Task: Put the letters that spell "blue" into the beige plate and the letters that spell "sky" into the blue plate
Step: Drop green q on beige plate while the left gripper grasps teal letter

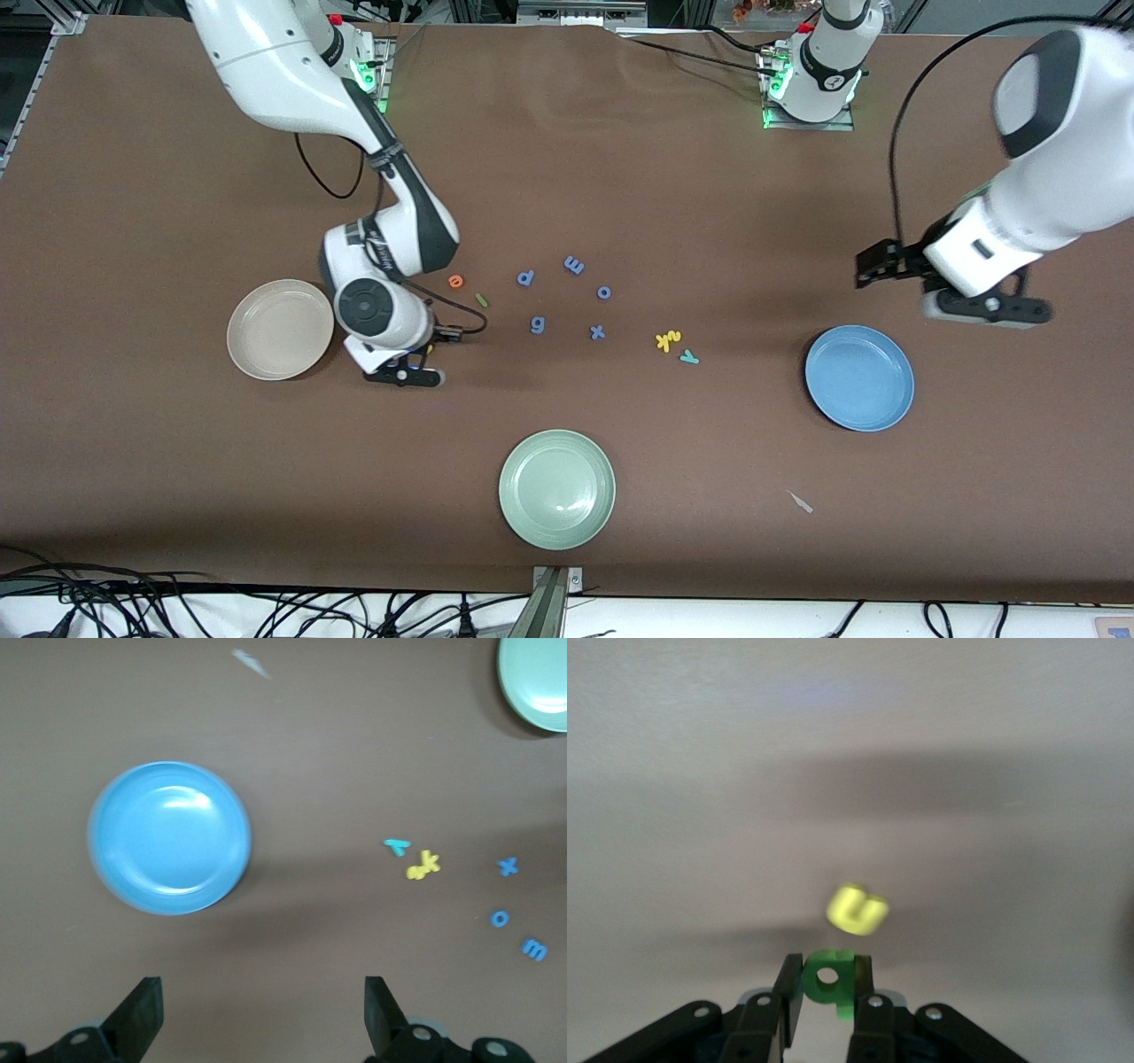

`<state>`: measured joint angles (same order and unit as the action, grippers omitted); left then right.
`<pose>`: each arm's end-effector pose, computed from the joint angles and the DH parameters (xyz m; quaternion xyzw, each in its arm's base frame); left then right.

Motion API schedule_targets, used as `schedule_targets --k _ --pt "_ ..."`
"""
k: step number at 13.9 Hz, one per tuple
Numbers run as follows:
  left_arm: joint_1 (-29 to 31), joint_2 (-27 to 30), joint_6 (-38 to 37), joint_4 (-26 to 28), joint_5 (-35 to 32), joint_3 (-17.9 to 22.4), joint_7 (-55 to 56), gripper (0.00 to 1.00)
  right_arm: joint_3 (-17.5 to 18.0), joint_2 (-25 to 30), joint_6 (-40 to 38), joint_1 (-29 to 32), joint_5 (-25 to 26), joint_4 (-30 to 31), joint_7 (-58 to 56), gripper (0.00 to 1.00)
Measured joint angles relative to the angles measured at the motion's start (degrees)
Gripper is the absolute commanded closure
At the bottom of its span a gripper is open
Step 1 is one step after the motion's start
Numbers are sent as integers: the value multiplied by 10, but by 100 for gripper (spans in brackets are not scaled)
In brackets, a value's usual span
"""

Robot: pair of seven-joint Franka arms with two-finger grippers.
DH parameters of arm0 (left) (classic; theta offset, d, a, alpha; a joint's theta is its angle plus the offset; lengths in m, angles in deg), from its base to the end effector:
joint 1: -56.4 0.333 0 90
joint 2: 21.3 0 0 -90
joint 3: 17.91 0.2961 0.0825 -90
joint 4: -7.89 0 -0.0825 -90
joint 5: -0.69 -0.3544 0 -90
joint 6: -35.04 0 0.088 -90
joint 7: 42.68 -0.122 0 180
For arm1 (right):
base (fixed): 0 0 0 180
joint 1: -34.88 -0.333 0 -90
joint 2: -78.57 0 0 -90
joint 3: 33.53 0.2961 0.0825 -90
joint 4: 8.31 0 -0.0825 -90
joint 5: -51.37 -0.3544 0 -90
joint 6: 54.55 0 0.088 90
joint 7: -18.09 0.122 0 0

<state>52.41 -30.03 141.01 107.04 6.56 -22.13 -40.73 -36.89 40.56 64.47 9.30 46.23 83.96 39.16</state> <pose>0.5661 -0.0894 0.4588 0.9976 -0.0393 -0.0213 0.0529 0.5832 0.2482 0.2131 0.9950 -0.0111 -0.0971 0.0188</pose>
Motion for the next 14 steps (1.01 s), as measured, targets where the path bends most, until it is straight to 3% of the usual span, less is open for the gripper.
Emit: schedule_targets --k 5,6,8,9,10,11,12,14 --pt "-25 -21 47 53 9 -6 0 1 -84 34 -35 6 0 30 -184 95" --pt "-25 -22 47 58 9 -5 0 7 -104 33 -35 7 0 38 -217 95" --pt "-25 -40 64 67 9 -5 -2 0 -137 33 -35 13 0 50 -281 94" --pt "-27 -58 96 72 9 -6 -6 0 -146 32 -35 23 0 54 -311 88" --pt "-33 -78 125 74 9 -6 -11 0 -149 31 -34 38 0 56 -335 58" --pt "-42 -96 148 74 9 -6 -12 0 -149 30 -31 52 0 57 -354 7" --pt "-53 -113 171 74 9 -7 -12 0 -149 28 -26 64 -1 59 -365 0" --pt "-70 -140 216 74 9 -8 -10 0 -148 26 -24 69 -2 59 -373 0"
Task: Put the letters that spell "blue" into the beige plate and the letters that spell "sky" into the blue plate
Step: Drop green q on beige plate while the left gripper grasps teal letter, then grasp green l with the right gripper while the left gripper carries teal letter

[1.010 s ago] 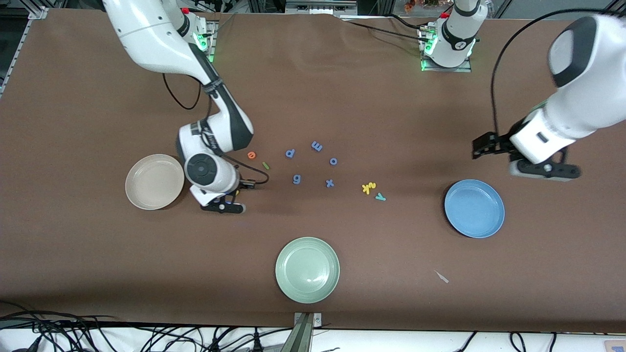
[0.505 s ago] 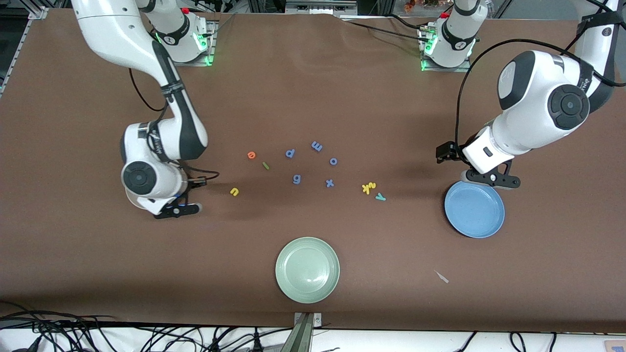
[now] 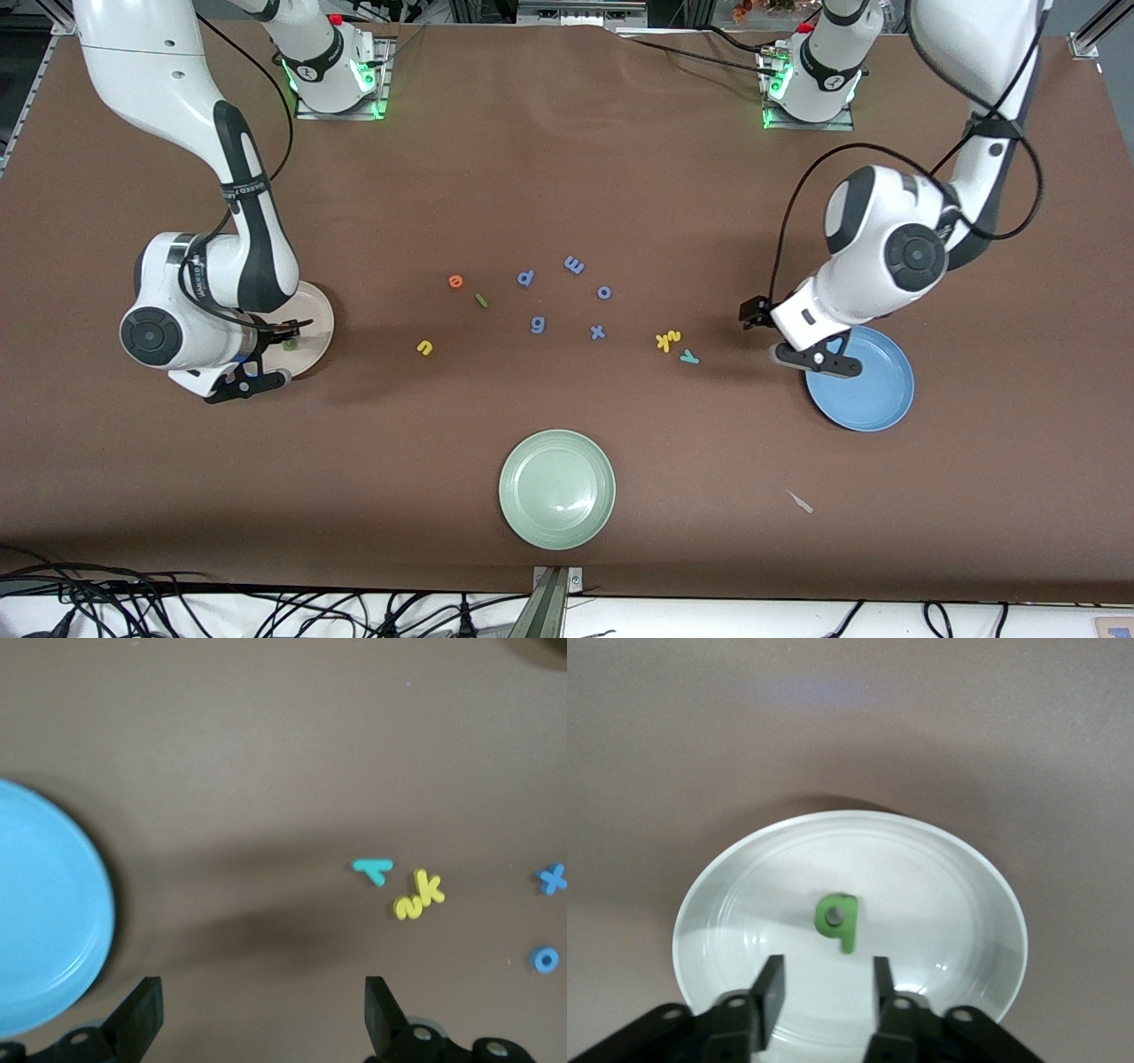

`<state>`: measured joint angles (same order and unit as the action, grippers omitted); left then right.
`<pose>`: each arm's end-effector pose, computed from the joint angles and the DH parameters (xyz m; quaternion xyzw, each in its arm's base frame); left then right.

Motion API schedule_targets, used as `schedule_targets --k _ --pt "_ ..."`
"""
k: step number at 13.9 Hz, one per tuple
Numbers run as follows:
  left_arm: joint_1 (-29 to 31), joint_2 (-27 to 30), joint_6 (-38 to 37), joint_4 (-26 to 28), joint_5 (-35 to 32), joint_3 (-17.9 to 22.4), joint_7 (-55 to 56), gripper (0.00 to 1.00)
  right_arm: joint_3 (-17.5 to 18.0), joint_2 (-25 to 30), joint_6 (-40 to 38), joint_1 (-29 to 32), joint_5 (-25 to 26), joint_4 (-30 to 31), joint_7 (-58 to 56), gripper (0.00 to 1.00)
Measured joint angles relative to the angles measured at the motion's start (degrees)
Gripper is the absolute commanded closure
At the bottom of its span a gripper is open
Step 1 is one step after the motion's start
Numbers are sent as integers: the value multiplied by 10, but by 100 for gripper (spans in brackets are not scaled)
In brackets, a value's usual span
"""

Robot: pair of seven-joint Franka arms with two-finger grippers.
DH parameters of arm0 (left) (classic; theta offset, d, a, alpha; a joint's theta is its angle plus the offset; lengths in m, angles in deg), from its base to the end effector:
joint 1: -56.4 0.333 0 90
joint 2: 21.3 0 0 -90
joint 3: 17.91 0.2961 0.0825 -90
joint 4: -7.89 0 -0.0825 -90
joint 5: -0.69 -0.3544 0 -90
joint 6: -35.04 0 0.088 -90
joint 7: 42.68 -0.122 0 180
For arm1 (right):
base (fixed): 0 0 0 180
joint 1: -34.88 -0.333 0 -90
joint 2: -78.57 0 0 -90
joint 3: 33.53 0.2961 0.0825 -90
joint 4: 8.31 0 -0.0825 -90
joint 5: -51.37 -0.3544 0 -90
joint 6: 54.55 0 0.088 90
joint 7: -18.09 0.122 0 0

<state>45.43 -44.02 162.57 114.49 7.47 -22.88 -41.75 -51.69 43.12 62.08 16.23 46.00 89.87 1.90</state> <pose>0.5775 -0.1676 0.2901 0.9938 -0.0908 -0.0244 0.0602 0.6038 0.0238 0.2146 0.9809 0.1326 -0.1377 0.0366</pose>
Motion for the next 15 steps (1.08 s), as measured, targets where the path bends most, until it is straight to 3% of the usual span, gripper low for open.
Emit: schedule_targets --k 3,7,10,11,15 --pt "-27 -45 77 1 0 -1 39 1 23 5 -2 -11 -3 -5 0 0" --pt "-73 -104 160 -1 0 1 101 2 93 13 -2 -24 -4 -12 9 0" --pt "-85 -135 195 -2 0 16 104 15 140 15 10 -26 -4 -14 34 0" --pt "-87 -140 198 -3 0 20 104 15 152 15 16 -29 -4 -14 52 0" --pt "-98 -151 211 -4 0 26 104 13 164 15 48 -84 -4 -10 122 0"
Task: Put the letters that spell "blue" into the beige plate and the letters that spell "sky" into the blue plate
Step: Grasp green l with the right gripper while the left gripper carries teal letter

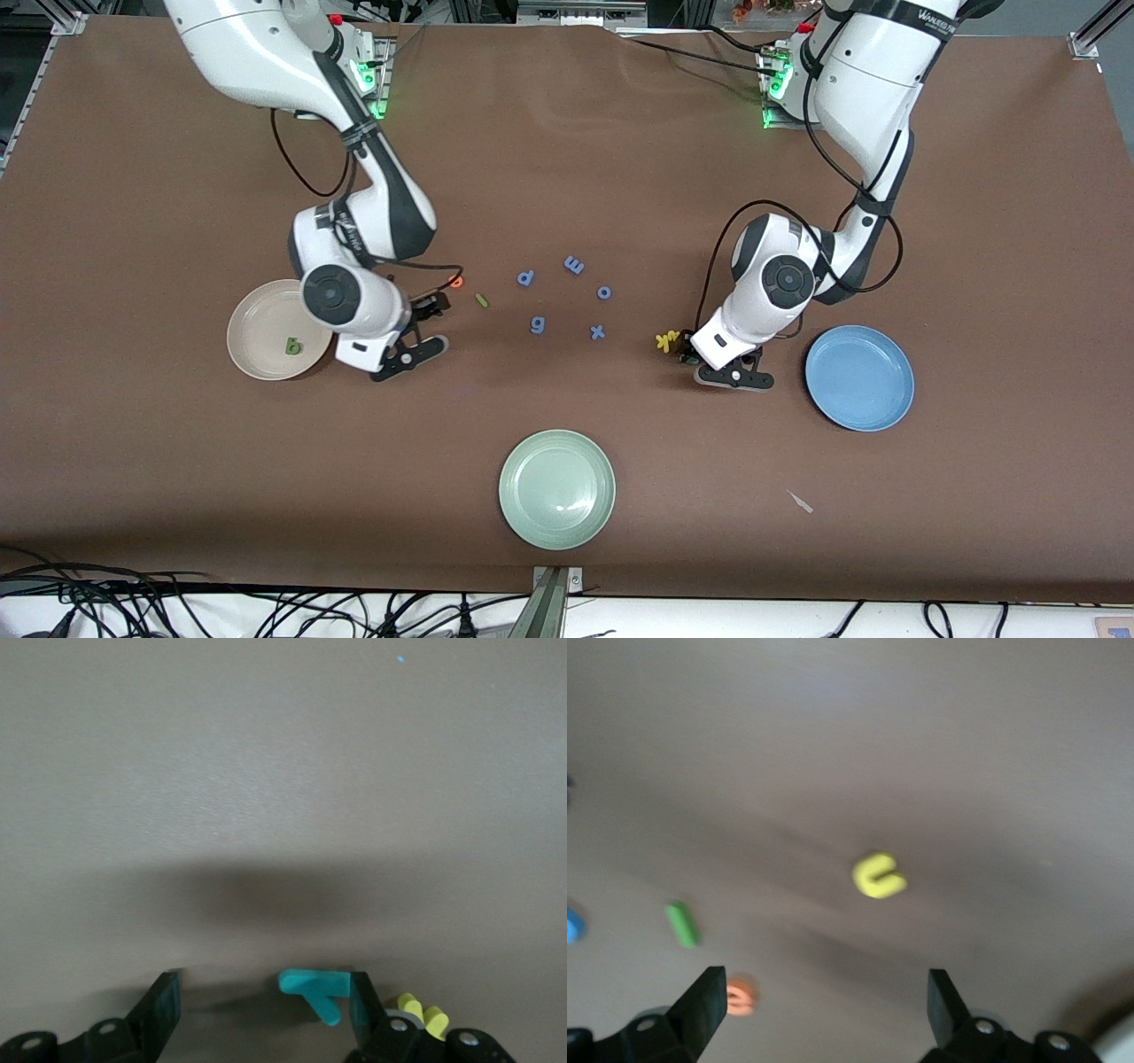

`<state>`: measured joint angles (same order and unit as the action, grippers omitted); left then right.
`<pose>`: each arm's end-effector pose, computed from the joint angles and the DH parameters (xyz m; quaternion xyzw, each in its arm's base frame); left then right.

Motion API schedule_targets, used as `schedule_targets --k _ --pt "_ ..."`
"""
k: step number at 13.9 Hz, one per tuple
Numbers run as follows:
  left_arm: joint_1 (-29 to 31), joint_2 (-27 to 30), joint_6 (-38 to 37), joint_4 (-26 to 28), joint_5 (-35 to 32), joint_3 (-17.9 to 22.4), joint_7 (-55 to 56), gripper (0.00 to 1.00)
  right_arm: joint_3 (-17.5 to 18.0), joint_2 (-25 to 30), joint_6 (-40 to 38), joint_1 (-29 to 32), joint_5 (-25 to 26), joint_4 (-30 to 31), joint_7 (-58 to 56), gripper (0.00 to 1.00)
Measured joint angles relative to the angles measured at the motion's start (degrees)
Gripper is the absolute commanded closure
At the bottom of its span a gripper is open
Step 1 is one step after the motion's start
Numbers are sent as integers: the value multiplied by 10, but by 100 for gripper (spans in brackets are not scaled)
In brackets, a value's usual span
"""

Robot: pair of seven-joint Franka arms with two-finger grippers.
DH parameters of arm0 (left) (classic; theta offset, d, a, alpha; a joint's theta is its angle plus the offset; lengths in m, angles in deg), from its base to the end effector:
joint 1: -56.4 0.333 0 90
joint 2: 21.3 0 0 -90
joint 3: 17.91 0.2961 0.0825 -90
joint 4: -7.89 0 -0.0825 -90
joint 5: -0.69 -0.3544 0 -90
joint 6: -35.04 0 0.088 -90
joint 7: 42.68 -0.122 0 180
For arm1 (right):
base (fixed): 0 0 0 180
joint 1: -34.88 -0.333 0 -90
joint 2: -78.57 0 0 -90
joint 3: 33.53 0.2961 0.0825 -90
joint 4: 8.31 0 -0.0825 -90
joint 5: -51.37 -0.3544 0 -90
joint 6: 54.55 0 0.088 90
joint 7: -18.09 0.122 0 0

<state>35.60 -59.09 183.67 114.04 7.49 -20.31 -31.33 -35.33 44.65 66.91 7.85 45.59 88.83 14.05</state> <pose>0.5705 -0.2418 0.1643 0.9969 -0.0489 0.0253 0.0556 0.5593 0.2716 0.2274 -0.9704 -0.2246 0.0877 0.0159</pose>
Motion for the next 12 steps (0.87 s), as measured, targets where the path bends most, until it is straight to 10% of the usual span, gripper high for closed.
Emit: schedule_targets --k 4,12 --pt "-15 -5 3 -1 0 3 4 13 2 0 81 -40 1 42 36 0" --pt "-24 -6 13 -2 0 15 3 60 19 1 199 -82 1 124 43 14"
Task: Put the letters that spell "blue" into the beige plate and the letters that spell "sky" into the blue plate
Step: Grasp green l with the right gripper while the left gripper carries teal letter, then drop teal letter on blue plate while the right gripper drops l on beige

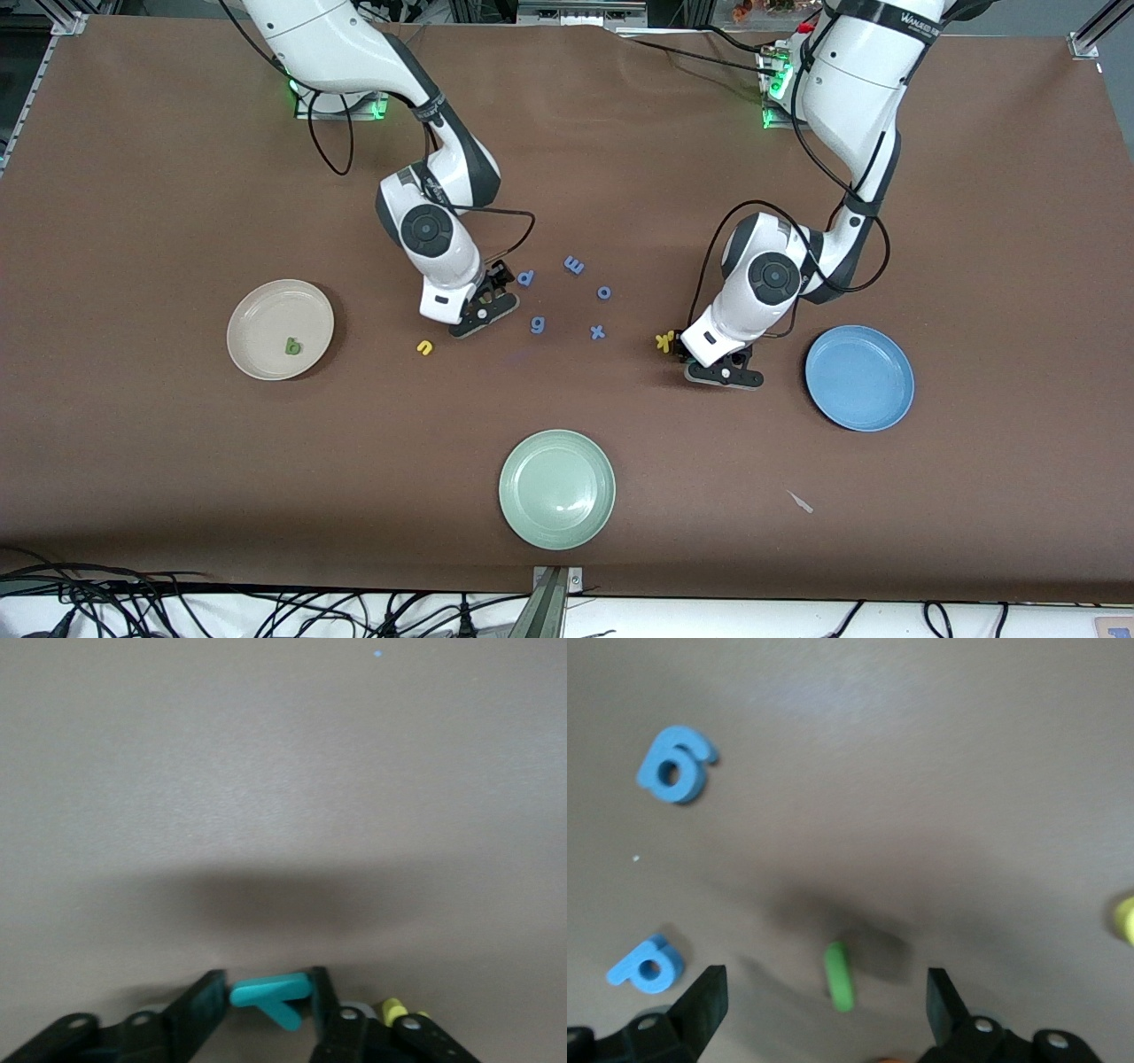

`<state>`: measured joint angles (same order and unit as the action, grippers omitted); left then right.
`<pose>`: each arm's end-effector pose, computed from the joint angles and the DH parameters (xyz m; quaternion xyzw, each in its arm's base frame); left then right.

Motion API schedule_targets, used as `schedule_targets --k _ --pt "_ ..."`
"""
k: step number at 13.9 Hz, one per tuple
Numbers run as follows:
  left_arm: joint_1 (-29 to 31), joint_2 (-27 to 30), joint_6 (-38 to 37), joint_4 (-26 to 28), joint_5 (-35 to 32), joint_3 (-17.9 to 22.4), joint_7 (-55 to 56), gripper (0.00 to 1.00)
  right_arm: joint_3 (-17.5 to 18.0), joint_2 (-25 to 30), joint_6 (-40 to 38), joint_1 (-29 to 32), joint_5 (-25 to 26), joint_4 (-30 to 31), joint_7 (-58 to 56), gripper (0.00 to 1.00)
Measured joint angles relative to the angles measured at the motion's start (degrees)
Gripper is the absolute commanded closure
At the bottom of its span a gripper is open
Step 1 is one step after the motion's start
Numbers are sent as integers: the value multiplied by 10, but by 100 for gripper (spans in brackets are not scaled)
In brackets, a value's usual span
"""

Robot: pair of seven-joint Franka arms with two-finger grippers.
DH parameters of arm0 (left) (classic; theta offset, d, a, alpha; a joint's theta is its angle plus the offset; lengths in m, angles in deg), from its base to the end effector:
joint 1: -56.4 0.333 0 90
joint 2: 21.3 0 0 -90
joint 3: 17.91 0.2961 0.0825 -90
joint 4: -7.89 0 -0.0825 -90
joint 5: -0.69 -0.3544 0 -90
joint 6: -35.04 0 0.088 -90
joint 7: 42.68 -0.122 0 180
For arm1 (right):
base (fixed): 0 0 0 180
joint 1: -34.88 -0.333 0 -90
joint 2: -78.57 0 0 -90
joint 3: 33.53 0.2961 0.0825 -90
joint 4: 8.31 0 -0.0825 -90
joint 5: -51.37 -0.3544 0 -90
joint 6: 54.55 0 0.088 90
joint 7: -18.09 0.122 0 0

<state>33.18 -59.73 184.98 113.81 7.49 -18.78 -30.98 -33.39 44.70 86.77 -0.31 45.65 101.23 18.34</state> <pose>0.5684 -0.2517 0.1609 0.9966 -0.0562 0.0349 0.0499 0.4846 0.3444 0.1724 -0.9641 -0.2631 0.0269 0.0241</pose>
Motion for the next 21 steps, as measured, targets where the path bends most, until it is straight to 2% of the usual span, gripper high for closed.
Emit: schedule_targets --k 2,3,4,7,8,10,13,16,18,19,20,21 --pt "-2 1 0 0 0 2 0 61 -1 1 13 -1 0 12 0 41" --pt "-2 1 0 0 0 2 0 61 -1 1 17 -1 0 16 0 51" --pt "-2 1 0 0 0 2 0 61 -2 3 20 -1 2 19 0 75" --pt "-2 2 5 -3 0 5 0 61 -2 8 20 -2 2 22 0 96" --pt "-1 5 6 -5 0 9 0 61 -2 8 20 -2 2 22 0 100" --pt "11 24 -8 -6 0 18 -15 61 -2 8 20 -3 2 22 0 100" --pt "62 69 -51 7 0 23 -106 61 -8 14 18 -3 2 14 0 100" --pt "141 105 -58 51 0 25 -235 60 -51 51 -65 -3 3 -17 -3 100" --pt "190 111 -59 76 0 28 -303 58 -92 78 -109 -4 3 -22 -3 100" --pt "202 111 -59 86 0 32 -317 41 -118 84 -128 -3 4 -22 -5 100" --pt "207 111 -58 93 0 34 -324 10 -146 87 -145 -2 4 -22 -6 100" --pt "207 111 -58 97 0 33 -324 1 -174 87 -155 -2 4 -22 -7 100"
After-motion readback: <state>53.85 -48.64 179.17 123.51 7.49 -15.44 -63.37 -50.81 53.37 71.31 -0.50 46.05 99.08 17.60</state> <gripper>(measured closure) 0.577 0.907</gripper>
